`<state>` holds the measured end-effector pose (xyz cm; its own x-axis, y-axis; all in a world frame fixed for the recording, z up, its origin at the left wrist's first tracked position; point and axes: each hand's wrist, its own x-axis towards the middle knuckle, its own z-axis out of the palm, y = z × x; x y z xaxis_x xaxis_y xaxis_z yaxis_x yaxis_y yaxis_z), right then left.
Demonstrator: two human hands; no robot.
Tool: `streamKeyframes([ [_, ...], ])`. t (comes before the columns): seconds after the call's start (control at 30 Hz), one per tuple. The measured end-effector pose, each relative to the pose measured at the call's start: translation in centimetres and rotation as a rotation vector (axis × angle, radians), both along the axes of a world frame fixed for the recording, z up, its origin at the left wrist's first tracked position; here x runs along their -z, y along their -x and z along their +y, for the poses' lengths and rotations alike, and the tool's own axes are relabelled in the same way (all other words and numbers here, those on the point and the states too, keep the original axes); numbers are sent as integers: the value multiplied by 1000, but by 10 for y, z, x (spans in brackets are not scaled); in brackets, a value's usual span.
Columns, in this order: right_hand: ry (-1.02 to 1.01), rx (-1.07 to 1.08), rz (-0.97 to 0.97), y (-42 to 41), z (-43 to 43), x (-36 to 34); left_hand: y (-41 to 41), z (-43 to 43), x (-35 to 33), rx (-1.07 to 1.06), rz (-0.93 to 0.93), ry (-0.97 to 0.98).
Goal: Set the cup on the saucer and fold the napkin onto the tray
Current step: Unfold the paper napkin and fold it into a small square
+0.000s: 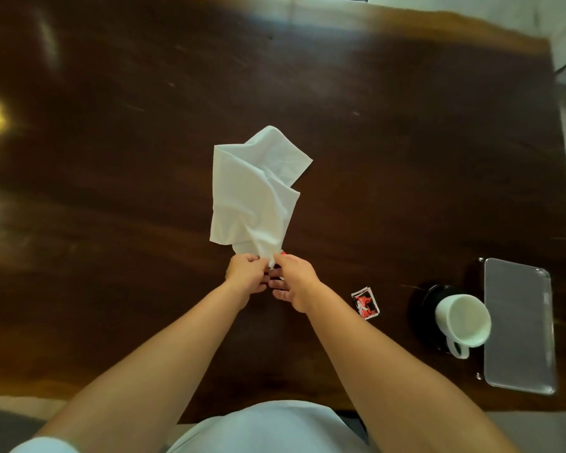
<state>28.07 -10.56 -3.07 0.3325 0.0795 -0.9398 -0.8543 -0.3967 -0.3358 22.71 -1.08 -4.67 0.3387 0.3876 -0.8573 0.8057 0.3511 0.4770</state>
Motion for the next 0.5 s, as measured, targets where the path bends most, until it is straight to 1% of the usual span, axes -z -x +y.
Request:
streamKeyframes([
  [0.07, -34, 58, -2, 2, -3, -9, 5, -1, -12, -4, -78, 84],
  [0.2, -169, 171, 46, 2, -10, -29, 17, -1, -35, 19, -191, 141],
  [0.3, -289, 288, 94, 1, -15, -45, 21, -3, -53, 8, -252, 139],
  [0.4, -408, 337, 124, 3, -20, -62, 23, -8, -76, -12, -338, 102],
  [0.47, -486, 363, 137, 4, -21, -71, 23, -11, -89, -93, -411, 112],
  [0.5, -522, 367, 130, 4, -22, -75, 23, -12, -95, -173, -447, 159],
])
